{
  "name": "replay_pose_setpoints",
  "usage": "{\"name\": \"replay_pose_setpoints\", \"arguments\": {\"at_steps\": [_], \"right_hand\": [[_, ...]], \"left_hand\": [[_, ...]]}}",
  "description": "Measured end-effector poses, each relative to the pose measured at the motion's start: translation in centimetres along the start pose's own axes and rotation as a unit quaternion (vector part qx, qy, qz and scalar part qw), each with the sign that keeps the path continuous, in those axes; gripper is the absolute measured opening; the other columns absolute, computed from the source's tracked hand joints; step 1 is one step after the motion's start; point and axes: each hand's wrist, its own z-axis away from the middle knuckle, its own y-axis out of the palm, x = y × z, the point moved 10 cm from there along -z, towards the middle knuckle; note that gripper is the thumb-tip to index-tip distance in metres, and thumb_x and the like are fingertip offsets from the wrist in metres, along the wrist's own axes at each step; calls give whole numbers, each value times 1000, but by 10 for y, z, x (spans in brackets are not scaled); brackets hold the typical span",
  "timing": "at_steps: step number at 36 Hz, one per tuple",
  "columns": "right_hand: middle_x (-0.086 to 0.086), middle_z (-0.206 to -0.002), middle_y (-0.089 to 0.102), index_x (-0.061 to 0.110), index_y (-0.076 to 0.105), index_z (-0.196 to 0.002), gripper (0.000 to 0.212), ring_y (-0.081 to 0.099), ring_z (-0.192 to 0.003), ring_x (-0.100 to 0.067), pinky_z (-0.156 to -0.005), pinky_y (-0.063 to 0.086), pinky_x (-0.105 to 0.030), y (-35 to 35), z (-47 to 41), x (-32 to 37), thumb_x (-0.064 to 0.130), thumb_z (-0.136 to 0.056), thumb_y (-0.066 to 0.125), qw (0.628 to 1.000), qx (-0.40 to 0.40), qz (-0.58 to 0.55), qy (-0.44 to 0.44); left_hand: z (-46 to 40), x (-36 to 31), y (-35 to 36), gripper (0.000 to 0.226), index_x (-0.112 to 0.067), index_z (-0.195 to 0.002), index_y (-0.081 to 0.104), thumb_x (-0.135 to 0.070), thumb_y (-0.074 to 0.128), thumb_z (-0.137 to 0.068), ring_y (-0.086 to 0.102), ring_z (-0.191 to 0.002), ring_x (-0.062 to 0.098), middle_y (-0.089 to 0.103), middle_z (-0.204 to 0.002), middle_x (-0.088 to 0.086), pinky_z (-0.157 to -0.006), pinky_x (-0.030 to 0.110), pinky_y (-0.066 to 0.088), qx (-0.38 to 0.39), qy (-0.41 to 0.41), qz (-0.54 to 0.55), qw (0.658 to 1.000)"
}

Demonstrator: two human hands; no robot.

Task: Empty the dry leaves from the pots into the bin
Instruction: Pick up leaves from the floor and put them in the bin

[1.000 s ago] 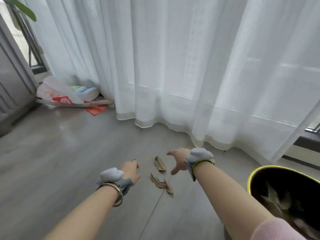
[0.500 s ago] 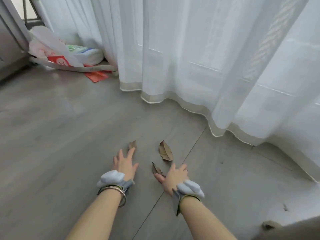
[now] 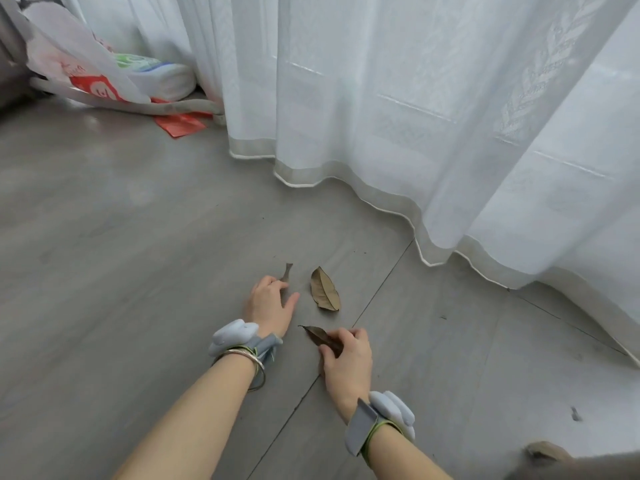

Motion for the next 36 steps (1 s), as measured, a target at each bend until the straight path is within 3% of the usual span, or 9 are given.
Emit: {"name": "replay_pose_setpoints", "arguments": {"at_steps": [2, 8, 13, 18, 23, 29, 34, 36], "right_hand": [[-1, -112, 48, 13, 65, -111, 22, 44, -92, -7, -83, 33, -10, 0, -2, -3, 15, -90, 59, 1000, 1, -6, 5], [-5, -112, 52, 11, 67, -107, 23, 57, -104, -19, -90, 43, -19, 1, -3, -9, 8, -86, 59, 999, 2, -13, 36], [-4, -105, 54, 11, 71, -100, 19, 60, -98, -19, -87, 47, -20, -9, 0, -21, 6, -84, 60, 997, -11, -44, 58], [2, -106, 56, 18, 71, -102, 19, 57, -101, -15, -76, 38, -15, -26, 1, -37, 15, -87, 60, 995, -29, -33, 89], [4, -104, 59, 25, 73, -94, 18, 55, -103, -18, -89, 41, -26, -57, 3, -46, 18, -85, 59, 986, -100, -9, 134], [-7, -115, 59, 13, 71, -104, 21, 57, -105, -23, -76, 33, -16, -93, 10, -52, 12, -89, 57, 972, -152, -59, 171], [-10, -119, 58, 9, 70, -107, 23, 56, -107, -28, -80, 40, -23, -113, 13, -38, 12, -90, 57, 971, -160, -61, 170], [-11, -116, 60, 10, 71, -106, 23, 58, -104, -30, -82, 45, -28, -123, 17, -24, 12, -88, 56, 969, -165, -73, 166]], "left_hand": [[2, -14, 12, 49, -10, -124, 57, -44, 59, -88, 47, -120, 21, 50, -128, 4, -96, 32, 38, 8, -3, 20, 1000], [3, -42, 33, 85, -13, -132, 43, -68, 62, -70, 32, -131, 20, 36, -138, 1, -101, 37, 32, 15, -34, -80, 996], [3, -53, 39, 68, -14, -130, 44, -51, 66, -78, 36, -126, 21, 42, -133, 2, -95, 36, 36, -17, -29, -81, 996], [5, -52, 39, 43, -7, -122, 55, -31, 64, -87, 49, -116, 27, 53, -125, 9, -89, 35, 38, -32, -14, 29, 999], [16, -48, 30, 31, -3, -113, 59, -23, 63, -89, 56, -106, 33, 62, -113, 15, -77, 30, 36, -45, -22, 99, 994], [40, -46, 28, 31, -10, -115, 53, -18, 65, -87, 61, -99, 32, 66, -105, 10, -77, 30, 42, -9, -30, 165, 986], [59, -49, 29, 49, -14, -128, 47, -21, 69, -84, 61, -101, 29, 67, -106, 7, -85, 33, 46, 25, -45, 210, 976], [65, -53, 23, 42, -12, -122, 55, -23, 70, -83, 62, -101, 29, 68, -105, 9, -86, 34, 47, 20, -52, 232, 971]]}}
